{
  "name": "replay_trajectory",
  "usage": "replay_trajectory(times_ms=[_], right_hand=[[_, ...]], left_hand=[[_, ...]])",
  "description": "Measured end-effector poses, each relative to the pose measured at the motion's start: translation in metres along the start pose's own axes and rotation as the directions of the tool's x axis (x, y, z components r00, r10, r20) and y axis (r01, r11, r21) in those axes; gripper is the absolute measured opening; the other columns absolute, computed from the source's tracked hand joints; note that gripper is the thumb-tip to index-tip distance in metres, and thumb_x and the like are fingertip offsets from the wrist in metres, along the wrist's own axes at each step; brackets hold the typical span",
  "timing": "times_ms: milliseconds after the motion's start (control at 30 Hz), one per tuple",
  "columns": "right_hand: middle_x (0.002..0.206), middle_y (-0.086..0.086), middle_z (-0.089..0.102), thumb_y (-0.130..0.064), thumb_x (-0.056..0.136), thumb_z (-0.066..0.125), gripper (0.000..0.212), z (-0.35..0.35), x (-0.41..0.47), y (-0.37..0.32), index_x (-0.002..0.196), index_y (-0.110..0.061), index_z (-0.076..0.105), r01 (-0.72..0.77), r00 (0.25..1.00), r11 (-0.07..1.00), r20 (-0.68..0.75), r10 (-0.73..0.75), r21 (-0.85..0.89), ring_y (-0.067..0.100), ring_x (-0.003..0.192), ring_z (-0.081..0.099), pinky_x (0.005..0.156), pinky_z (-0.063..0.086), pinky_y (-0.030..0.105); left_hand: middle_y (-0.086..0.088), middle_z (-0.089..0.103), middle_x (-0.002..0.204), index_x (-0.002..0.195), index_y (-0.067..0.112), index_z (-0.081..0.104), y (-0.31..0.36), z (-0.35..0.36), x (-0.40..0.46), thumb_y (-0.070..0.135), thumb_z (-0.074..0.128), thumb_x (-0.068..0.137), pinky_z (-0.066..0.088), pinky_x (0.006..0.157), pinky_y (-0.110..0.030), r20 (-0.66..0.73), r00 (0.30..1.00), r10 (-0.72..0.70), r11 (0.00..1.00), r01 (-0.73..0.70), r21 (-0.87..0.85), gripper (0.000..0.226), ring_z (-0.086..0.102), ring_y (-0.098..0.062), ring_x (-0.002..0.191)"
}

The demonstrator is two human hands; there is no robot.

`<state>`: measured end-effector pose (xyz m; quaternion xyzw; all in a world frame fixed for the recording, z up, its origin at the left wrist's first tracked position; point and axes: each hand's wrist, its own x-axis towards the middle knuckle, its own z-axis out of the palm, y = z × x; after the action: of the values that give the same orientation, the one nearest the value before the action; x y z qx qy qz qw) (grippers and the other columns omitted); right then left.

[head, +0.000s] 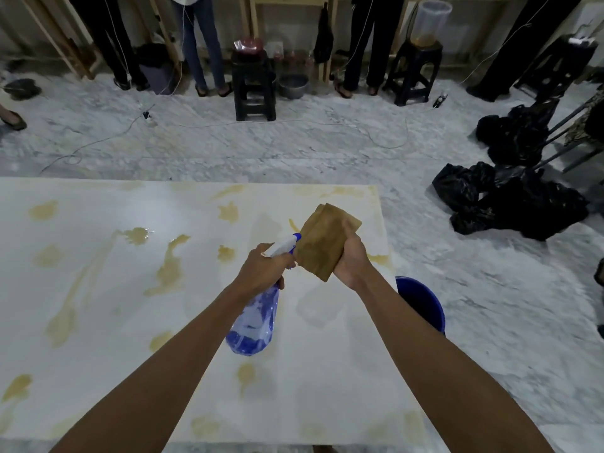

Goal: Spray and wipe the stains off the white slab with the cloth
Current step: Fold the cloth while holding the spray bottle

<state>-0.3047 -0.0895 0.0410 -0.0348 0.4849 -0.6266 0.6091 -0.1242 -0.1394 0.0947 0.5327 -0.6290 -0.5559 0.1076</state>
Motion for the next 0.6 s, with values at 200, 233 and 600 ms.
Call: replay_trajectory(times_ms=[200,233,600], right_hand=[[0.125,0.012,0.069,-0.056,0.101,0.041,0.062,-0.029,0.048,0.003,0.135,-0.007,0.058,-0.155,0.988,0.987,-0.019,0.154,-0.052,0.029,0.116,0.066,0.092,0.056,0.044],[0.127,0.013,0.068,-0.056,0.102,0.040,0.062,-0.031,0.054,0.002,0.135,-0.008,0.059,-0.157,0.987,0.986,-0.019,0.157,-0.050,0.029,0.119,0.065,0.092,0.056,0.044],[0.119,0.010,0.070,-0.052,0.102,0.043,0.051,-0.046,0.107,-0.029,0.126,-0.011,0.060,-0.174,0.981,0.962,-0.122,0.150,-0.210,0.029,0.109,0.066,0.089,0.056,0.044]], left_hand=[[0.002,0.052,0.037,0.060,0.009,0.051,-0.001,0.025,0.054,0.013,0.054,0.087,0.042,0.047,-0.017,0.013,0.998,-0.068,0.992,0.066,0.104,0.028,0.050,-0.007,0.034],[0.000,0.054,0.042,0.061,0.010,0.052,-0.002,0.028,0.062,0.014,0.056,0.086,0.041,0.045,-0.016,-0.001,0.996,-0.086,0.991,0.086,0.104,0.026,0.051,-0.007,0.037],[-0.001,0.055,0.042,0.078,-0.007,0.067,0.005,0.032,0.109,0.029,0.059,0.094,0.045,0.048,-0.019,-0.017,0.980,-0.201,0.979,0.201,0.025,0.040,0.052,-0.016,0.038]])
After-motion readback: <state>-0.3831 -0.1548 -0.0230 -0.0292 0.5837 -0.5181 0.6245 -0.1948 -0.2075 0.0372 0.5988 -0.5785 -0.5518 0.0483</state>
